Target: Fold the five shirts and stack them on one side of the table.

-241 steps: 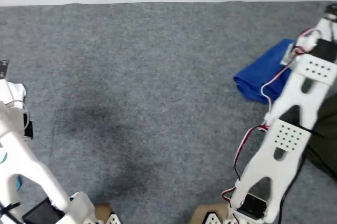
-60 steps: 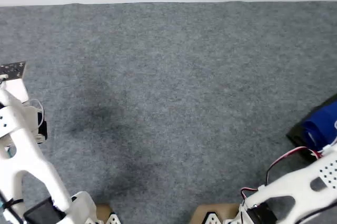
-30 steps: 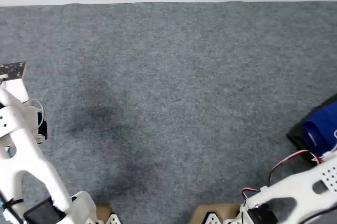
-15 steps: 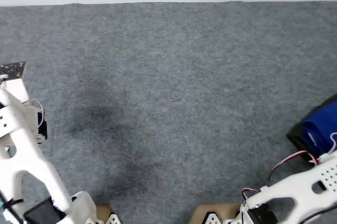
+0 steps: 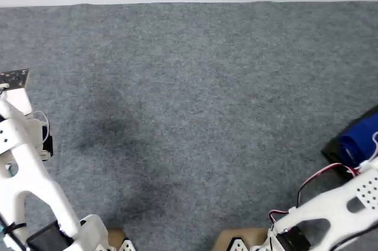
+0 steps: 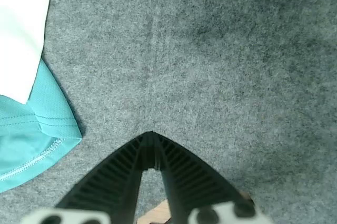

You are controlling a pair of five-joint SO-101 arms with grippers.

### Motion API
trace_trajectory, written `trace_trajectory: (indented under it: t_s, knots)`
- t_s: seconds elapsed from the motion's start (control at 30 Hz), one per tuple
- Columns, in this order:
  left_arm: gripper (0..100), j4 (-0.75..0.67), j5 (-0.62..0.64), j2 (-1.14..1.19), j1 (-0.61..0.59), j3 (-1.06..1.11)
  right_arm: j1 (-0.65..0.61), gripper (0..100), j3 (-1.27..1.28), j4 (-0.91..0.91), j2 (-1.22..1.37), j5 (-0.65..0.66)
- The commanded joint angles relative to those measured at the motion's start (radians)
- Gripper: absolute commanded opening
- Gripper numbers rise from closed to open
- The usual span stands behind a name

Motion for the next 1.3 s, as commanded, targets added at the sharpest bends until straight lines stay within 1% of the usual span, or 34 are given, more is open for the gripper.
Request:
trace_trajectory:
  t_s: [0.0,0.17,0.27,0.33,0.43,0.57,0.67,0.9,1.17,1.27]
  knots:
    - [0,0.014,-0.002,-0.023,0.008,-0.005,-0.001,0.9,0.109,0.045,-0.134,-0.020]
    - [0,0.014,-0.002,-0.023,0.009,-0.005,-0.045,0.9,0.463,0.041,-0.286,-0.044]
    - [0,0.003,0.000,-0.023,0.009,-0.005,-0.107,0.9,0.649,0.036,-0.346,-0.046]
    - [0,-0.006,0.000,-0.021,0.011,-0.004,-0.157,0.9,0.726,0.036,-0.349,-0.046]
    - [0,-0.006,0.003,-0.021,0.046,-0.004,-0.228,0.9,0.798,0.036,-0.348,-0.046]
    - [0,-0.005,0.006,-0.021,0.104,-0.004,-0.282,0.9,0.864,0.036,-0.348,-0.046]
    - [0,-0.005,0.008,-0.021,0.124,-0.004,-0.303,0.9,0.891,0.036,-0.349,-0.046]
    - [0,-0.006,0.002,-0.021,0.120,-0.004,-0.295,0.9,0.835,0.038,-0.400,-0.044]
    - [0,-0.006,0.000,-0.021,0.120,-0.004,-0.300,0.9,0.839,0.041,-0.561,-0.044]
    - [0,-0.006,0.000,-0.021,0.120,-0.004,-0.311,0.9,0.884,0.039,-0.568,-0.044]
